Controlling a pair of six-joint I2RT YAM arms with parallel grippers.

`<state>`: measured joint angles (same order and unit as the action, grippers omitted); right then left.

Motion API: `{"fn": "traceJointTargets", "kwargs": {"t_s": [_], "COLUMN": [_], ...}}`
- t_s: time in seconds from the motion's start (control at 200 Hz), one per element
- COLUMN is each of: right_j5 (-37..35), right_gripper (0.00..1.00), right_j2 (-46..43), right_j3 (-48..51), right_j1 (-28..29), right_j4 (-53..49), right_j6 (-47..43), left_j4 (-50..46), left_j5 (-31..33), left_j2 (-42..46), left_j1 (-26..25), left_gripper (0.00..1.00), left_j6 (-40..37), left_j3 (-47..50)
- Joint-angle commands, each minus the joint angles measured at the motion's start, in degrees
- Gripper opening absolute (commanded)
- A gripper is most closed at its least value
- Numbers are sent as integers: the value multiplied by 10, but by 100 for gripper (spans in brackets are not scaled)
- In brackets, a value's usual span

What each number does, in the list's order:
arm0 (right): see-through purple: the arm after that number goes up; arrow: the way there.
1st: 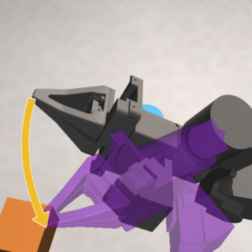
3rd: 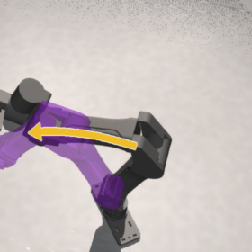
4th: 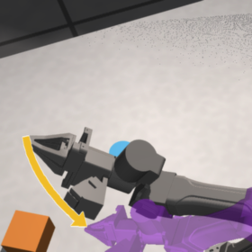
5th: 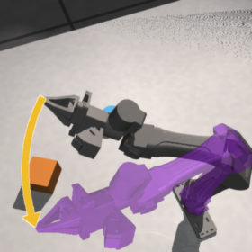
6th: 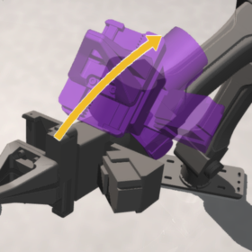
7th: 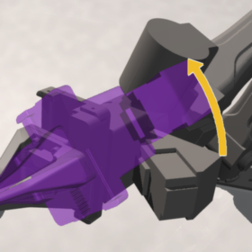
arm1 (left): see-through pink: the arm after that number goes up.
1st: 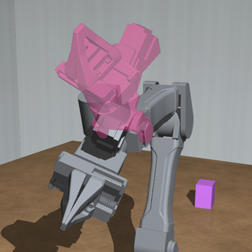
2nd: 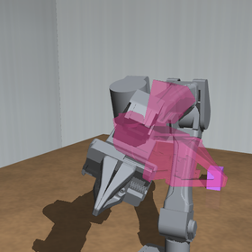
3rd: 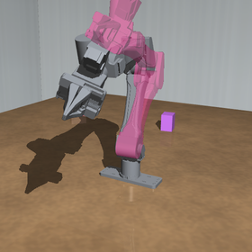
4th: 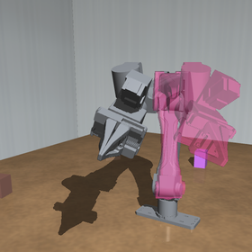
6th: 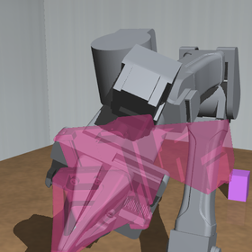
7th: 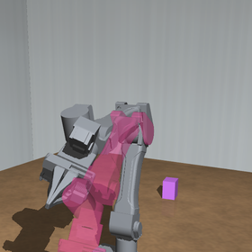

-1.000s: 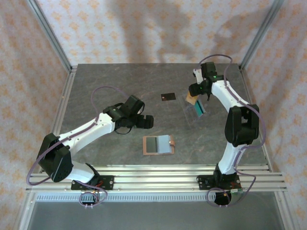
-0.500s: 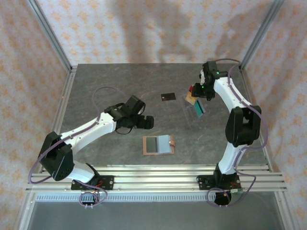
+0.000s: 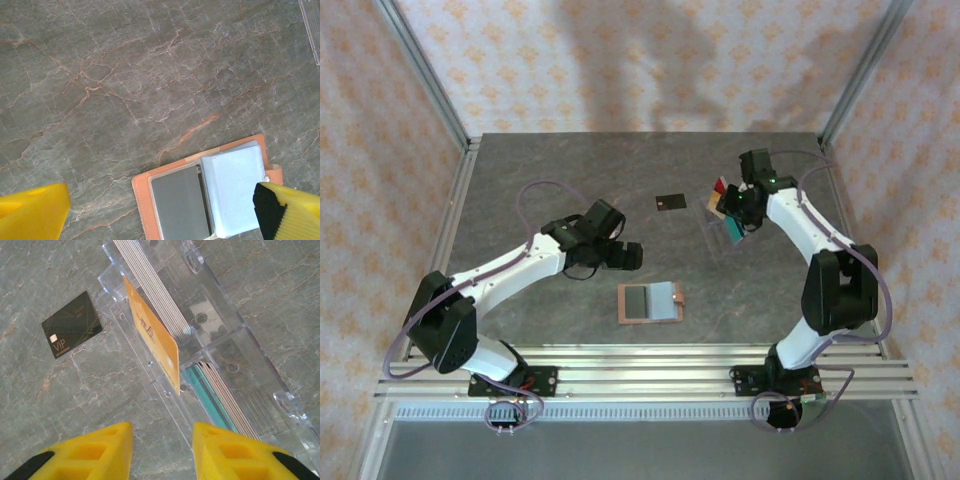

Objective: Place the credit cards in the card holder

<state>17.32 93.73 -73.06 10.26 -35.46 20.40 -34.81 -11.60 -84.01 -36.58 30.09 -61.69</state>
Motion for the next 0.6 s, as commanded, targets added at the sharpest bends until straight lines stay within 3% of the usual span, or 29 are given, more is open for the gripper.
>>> {"fn": "traceJointTargets", "kwargs": {"t_s": [0.0,0.235,0.596], "right_j5": [-34,-54,-176], "right_gripper": [35,30,29], "right_j2": [6,22,50], "right_j3": [10,11,-25], "right_j1": [6,8,54], "right_j4": [45,64,21], "right_j6": [20,22,0], "left_j4": [7,9,16], "left_j5": [3,4,8], "left_j2": [0,2,15], "left_j1": [5,5,5], "left_gripper": [96,96,96], "left_j6": [-2,-3,-3], "left_j3": [-13,-13,5]}}
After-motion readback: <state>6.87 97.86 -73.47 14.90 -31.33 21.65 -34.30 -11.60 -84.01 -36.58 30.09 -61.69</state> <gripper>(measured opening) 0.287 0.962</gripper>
